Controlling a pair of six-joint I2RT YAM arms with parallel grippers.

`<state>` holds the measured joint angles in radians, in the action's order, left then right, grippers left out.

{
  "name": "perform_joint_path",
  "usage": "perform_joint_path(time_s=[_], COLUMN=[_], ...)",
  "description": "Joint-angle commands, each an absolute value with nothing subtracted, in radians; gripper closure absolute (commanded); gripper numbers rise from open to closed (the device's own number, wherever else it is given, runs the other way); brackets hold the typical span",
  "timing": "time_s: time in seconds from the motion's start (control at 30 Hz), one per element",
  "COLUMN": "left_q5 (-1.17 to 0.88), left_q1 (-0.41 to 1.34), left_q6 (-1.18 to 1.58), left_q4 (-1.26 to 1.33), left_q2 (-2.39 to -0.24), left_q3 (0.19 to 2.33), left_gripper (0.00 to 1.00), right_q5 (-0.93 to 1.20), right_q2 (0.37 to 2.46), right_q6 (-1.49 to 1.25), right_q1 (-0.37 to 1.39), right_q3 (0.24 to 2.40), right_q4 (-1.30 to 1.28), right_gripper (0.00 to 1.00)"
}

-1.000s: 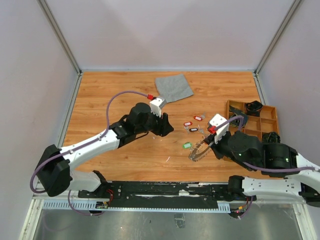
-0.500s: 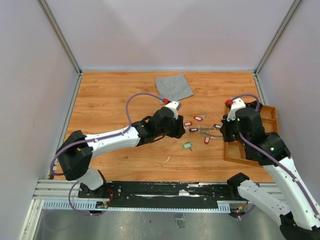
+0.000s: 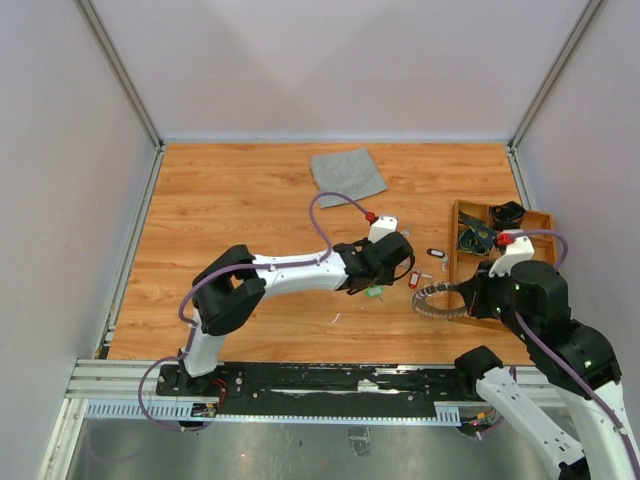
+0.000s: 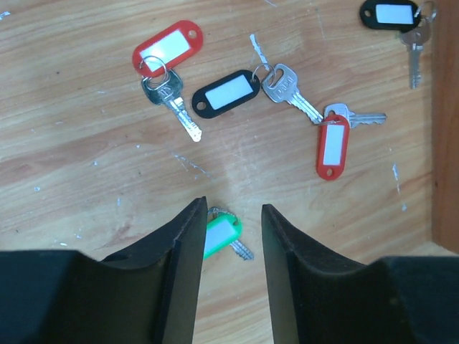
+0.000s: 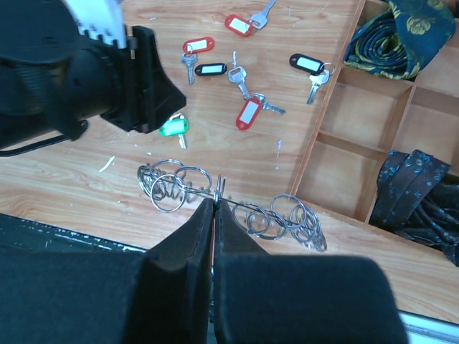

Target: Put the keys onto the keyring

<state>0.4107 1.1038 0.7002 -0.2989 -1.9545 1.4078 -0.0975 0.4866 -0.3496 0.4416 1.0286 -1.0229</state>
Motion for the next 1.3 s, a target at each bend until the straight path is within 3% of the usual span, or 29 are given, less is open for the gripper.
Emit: perform_joint_path(time_s=[0.0, 0.3, 0.67, 0.97, 1.27], left_q5=[0.574, 0.700, 0.665, 0.646, 0.652], left_q1=[1.138, 1.189, 1.196, 1.200, 1.206], left_q6=[0.811, 0.889, 0.924, 0.913, 0.902], left_q4=[-0.489, -0.737, -0.740, -0.724, -0.730], left_q2=[-2.058, -2.243, -2.270, -2.276, -2.254], left_q3=[1.560, 1.797, 1.793, 1.785, 1.768], left_gripper=[0.61, 0.61, 0.64, 0.78, 0.99], right_q5=[-0.065, -0.026, 0.004, 0.015, 0.015], right_q2=[0.455, 0.428, 0.401, 0.388, 0.383], right_q6=[-0.392, -0.361, -0.349, -0.353, -0.358], right_q1=[0.428, 0.429, 0.428, 0.428, 0.428], right_q3=[1.027, 1.026, 1.005, 0.997, 0.992], right_q4=[-1.071, -1.089, -1.095, -1.096, -1.096], right_gripper=[1.00, 1.00, 1.00, 0.99, 0.99])
